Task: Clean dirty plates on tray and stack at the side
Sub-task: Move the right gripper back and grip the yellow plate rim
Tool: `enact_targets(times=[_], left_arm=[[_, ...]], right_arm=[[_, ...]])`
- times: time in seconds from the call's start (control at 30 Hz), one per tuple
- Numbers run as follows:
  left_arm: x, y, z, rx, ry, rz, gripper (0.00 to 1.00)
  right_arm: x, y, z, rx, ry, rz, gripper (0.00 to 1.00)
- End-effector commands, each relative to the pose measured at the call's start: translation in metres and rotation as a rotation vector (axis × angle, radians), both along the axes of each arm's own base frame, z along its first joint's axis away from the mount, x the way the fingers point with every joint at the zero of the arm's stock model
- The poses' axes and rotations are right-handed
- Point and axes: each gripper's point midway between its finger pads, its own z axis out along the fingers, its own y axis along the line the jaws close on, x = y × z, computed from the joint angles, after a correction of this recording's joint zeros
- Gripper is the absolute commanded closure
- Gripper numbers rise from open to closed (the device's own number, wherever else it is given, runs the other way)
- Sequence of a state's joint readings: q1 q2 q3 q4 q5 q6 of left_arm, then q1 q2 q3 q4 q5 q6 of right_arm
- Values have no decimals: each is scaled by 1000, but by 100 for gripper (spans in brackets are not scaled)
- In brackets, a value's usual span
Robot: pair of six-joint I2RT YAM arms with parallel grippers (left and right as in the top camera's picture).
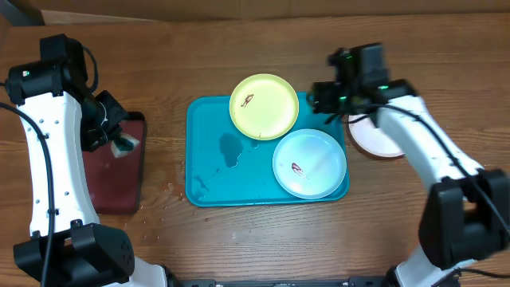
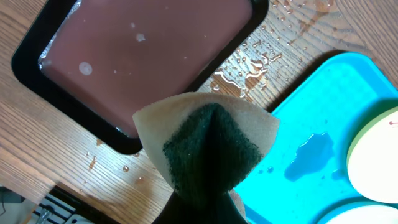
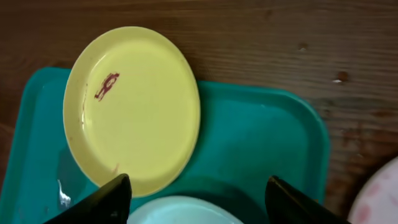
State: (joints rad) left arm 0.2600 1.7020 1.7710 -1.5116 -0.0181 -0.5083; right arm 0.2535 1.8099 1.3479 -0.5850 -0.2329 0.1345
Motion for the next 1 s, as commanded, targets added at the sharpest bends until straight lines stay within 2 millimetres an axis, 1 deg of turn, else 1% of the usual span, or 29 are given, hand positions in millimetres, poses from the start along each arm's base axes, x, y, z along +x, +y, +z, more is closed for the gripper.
enact_targets(times=[0.0,0.1,0.13,0.17,0.2,0.3,0.4,0.5,0.67,0.73,0.83,0.9,0.97], left_arm=[[3,-1,6,-1,-25,-33,96],[3,-1,6,0,-25,-34,96],[3,-1,6,0,-25,-34,96],[3,-1,6,0,-26,-34,96],[4,-1,7,1,-29,-35,96],[5,-1,7,1,-32,-35,96],[4,-1,7,1,-32,-35,96],[5,-2,7,-4,-33,-35,96],[4,-2,7,-6,-33,-36,96],[4,-2,7,-6,-33,-36,96],[4,-2,7,-7,-30,-36,96],[4,-2,7,-7,-31,-36,96],[4,-2,7,-7,-31,-36,96]], right_arm=[[15,-4,-29,-60,28,-134,30],[15,10,-48,5,92,-206,32],[14,17,-52,28,105,-194,33],[13,25,-54,50,113,-174,33],[11,40,-56,87,119,-144,34],[9,56,-58,98,116,-132,34],[7,63,-65,105,137,-190,36],[5,66,-73,102,159,-239,39],[4,65,-81,101,183,-257,40],[2,62,-85,83,192,-265,43],[5,64,-81,92,178,-249,43],[11,76,-67,113,142,-160,42],[16,83,-52,125,123,-119,38]])
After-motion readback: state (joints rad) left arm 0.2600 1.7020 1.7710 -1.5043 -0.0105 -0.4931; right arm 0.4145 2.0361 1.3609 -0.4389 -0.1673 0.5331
